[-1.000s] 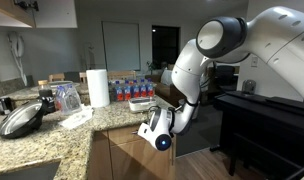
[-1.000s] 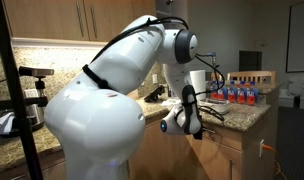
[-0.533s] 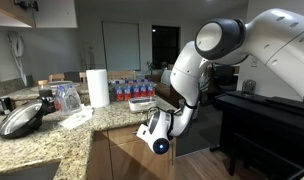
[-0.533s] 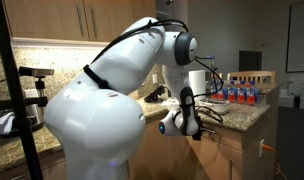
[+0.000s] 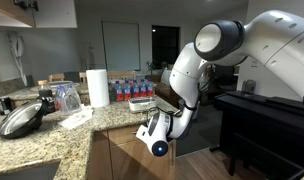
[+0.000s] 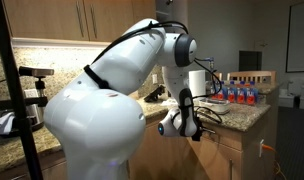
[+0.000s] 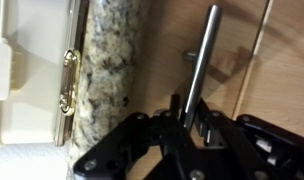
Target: Open the drawer
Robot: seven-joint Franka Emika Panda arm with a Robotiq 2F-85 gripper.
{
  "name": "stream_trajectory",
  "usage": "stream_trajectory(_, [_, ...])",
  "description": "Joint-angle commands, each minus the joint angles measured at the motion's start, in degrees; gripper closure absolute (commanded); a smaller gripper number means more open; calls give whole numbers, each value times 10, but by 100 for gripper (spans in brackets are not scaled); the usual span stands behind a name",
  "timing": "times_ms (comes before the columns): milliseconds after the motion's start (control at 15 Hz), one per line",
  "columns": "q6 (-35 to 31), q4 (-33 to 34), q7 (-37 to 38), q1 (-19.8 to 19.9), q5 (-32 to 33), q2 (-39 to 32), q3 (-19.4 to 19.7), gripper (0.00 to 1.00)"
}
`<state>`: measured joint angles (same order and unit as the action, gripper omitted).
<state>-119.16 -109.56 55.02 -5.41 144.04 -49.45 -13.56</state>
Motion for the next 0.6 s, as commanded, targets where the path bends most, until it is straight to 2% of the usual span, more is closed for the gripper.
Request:
stream_trajectory(0, [-6, -30, -1, -19, -7, -22, -21, 89])
stream_trajectory(533, [8, -41, 11, -19, 1, -25, -24, 89])
